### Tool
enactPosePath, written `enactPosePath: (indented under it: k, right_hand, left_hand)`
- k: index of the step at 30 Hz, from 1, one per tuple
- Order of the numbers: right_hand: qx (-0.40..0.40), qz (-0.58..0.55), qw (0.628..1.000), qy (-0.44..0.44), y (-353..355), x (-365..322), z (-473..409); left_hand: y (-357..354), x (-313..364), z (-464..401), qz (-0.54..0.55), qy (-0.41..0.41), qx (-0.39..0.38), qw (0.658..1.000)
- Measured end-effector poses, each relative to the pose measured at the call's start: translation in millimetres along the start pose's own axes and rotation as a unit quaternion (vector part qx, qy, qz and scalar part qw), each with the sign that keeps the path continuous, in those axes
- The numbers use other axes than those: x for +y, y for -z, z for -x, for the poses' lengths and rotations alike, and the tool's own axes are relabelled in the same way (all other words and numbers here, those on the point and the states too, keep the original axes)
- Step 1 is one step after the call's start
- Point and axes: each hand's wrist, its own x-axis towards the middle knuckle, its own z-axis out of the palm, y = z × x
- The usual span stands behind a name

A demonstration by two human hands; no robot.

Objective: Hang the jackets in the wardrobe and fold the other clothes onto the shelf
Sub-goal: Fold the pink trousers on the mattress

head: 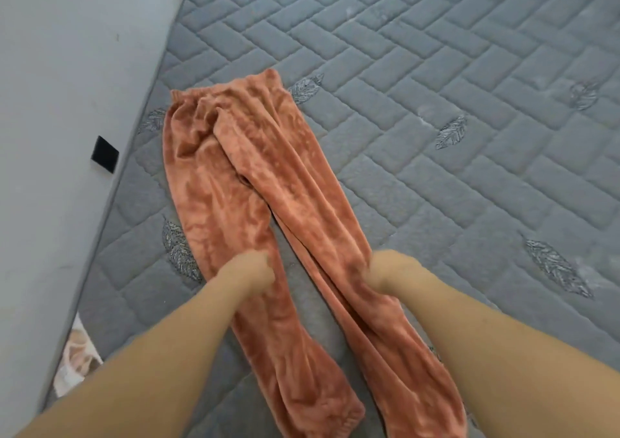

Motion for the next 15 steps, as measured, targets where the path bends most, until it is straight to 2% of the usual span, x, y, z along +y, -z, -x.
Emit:
enactPosePath:
  k: [2, 5, 8, 12, 15]
  right_hand:
    - [0.043, -0.027, 0.998, 0.036, 17.8, -22.7, -12.2]
    - [0.035, -0.094, 0.993, 0.058, 30.2, -52.3, -29.2]
    - [0.043, -0.136, 0.988, 0.060, 37.3, -74.2, -52.8]
    - [0.078, -0.145, 0.985, 0.042, 51.9, -94.9, -92.3]
    - [0.122, -0.161, 0.979, 0.003, 72.9, -110.5, -137.6]
  left_hand:
    - [18.1, -13.0, -9.5, 0.005, 0.027, 0.053, 0.998]
    - [28.5, -27.3, -18.0, 0.021, 0.059, 0.051, 0.997]
    - [42.2, -49.8, -42.7, 0.061, 0.076, 0.103, 0.990]
    - [63.8, -81.0, -84.3, 0.145, 0.115, 0.129, 0.974]
    - [87.1, -104.3, -124.9, 0.222, 0.144, 0.164, 0.950]
